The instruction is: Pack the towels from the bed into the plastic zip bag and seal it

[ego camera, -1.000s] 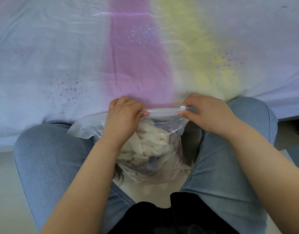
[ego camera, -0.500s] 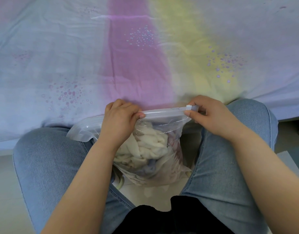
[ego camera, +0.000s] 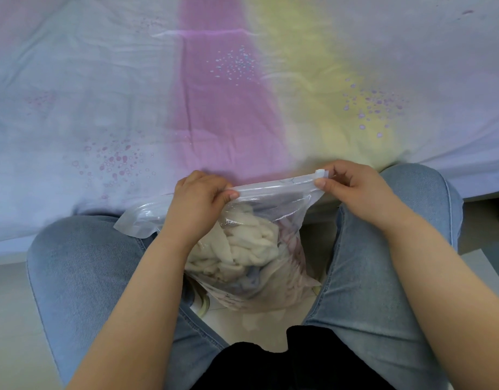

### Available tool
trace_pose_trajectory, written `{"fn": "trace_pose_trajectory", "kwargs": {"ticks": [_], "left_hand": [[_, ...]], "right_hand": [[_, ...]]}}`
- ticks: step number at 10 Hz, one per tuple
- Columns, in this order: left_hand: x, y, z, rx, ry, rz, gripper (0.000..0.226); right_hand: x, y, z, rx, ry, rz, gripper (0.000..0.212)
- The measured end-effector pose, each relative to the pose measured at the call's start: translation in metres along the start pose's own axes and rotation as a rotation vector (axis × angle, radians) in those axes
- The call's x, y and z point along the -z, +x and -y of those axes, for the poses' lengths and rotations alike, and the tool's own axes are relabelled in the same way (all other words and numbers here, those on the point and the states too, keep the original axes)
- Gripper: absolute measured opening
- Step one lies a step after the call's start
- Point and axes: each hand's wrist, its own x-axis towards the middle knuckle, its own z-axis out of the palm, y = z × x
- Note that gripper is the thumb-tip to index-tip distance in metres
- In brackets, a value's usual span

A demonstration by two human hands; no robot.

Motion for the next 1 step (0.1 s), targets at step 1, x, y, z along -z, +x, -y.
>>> {"fn": "trace_pose_trajectory", "kwargs": {"ticks": [1], "left_hand": [[-0.0043, -0.0012, -0.0005, 0.009, -0.016, -0.033, 0.028]], "right_hand": [[0.0023, 0.0012, 0.0047, -0.031, 0.264, -0.141, 0.01]]}}
